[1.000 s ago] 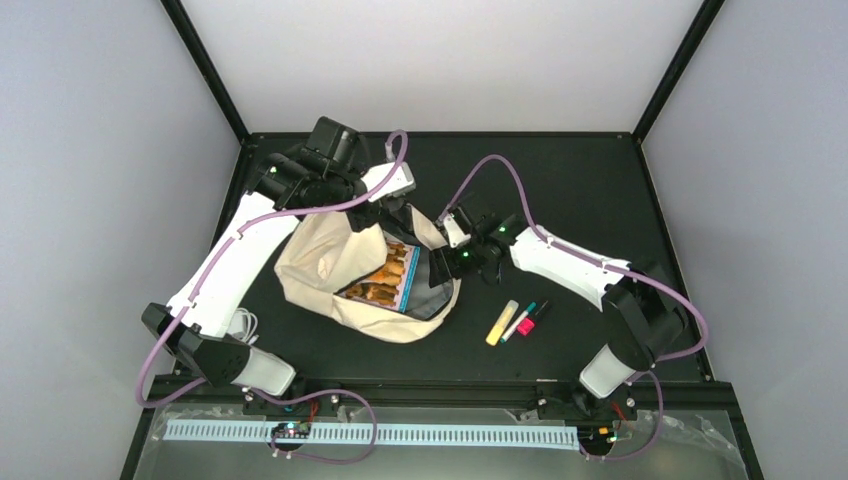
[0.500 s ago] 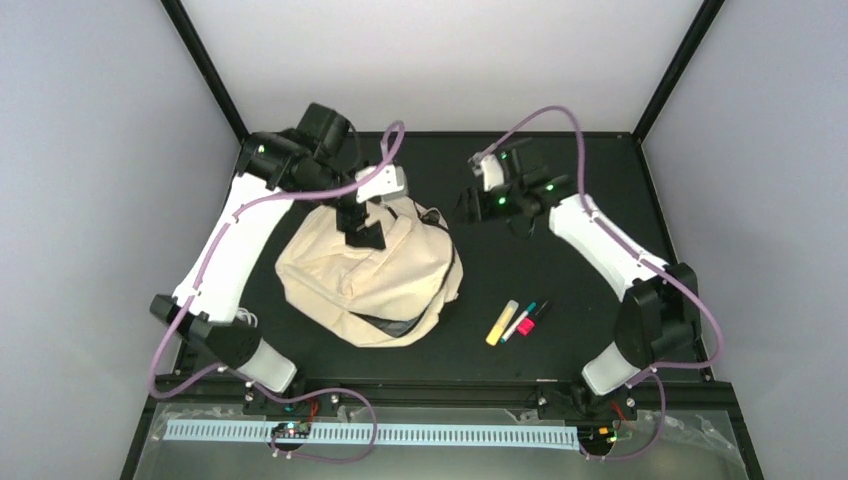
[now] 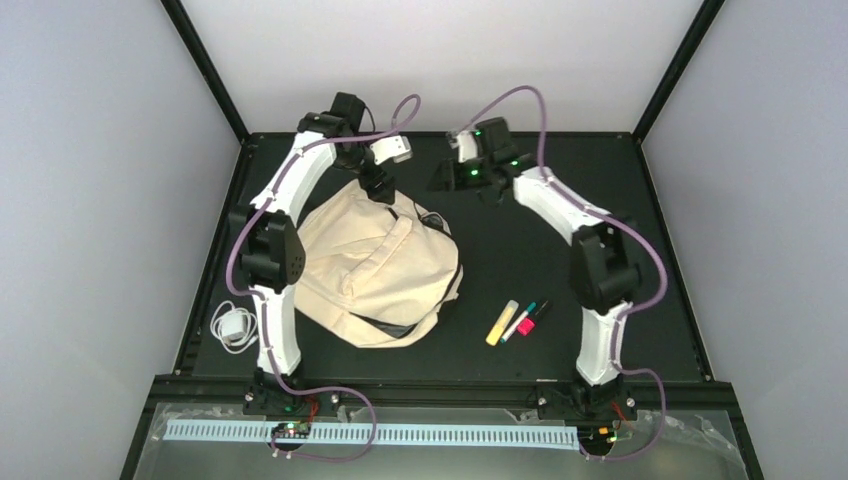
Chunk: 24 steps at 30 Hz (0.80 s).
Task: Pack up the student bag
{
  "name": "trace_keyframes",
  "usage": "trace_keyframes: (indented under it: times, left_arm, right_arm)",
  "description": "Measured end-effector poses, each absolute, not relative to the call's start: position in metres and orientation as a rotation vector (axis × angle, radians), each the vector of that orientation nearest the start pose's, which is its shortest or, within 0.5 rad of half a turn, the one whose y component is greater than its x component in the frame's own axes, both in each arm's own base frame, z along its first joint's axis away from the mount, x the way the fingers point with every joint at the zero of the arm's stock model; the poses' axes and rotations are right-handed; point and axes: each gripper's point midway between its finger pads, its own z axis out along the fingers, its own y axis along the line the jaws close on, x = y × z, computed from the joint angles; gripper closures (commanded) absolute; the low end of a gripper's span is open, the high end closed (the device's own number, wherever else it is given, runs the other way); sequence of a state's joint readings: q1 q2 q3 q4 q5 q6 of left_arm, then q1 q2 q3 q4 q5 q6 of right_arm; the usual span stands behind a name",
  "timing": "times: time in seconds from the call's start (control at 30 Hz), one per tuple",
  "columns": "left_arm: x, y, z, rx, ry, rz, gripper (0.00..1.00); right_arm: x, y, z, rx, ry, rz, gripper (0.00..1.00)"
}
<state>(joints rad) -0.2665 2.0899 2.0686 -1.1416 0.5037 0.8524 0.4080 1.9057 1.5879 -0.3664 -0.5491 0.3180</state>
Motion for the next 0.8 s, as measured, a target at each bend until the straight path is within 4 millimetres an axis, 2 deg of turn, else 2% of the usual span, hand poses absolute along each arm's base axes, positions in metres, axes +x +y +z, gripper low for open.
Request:
trace_keyframes:
  times: [0.13,0.27,0.43,0.6,0.8]
  left_arm:
    - [0.458,-0.196,0.166,1.462,2.093,-0.48,0.01]
    - [0.474,-0.184,0.146,1.423,2.101,-0.471,0.01]
    - [0.491,-0.174,0.128,1.401,2.123,-0.471,0.01]
    - [0.49,-0.174,0.114,1.411,2.141,-0.488,0.01]
    - [0.49,-0.176,0.106,1.414,2.148,-0.508,0.01]
  right_arm:
    - [0.454,0.341,0.167,-0.481,2.338,1.052,0.51]
    - [0.461,0.366,0.139,-0.502,2.372,1.058,0.51]
    - [0.465,0.366,0.118,-0.474,2.416,0.992,0.52]
    - [0.469,0.364,0.12,-0.472,2.409,0.966,0.55]
    - [0.462,0.371,0.118,-0.492,2.415,0.979,0.59]
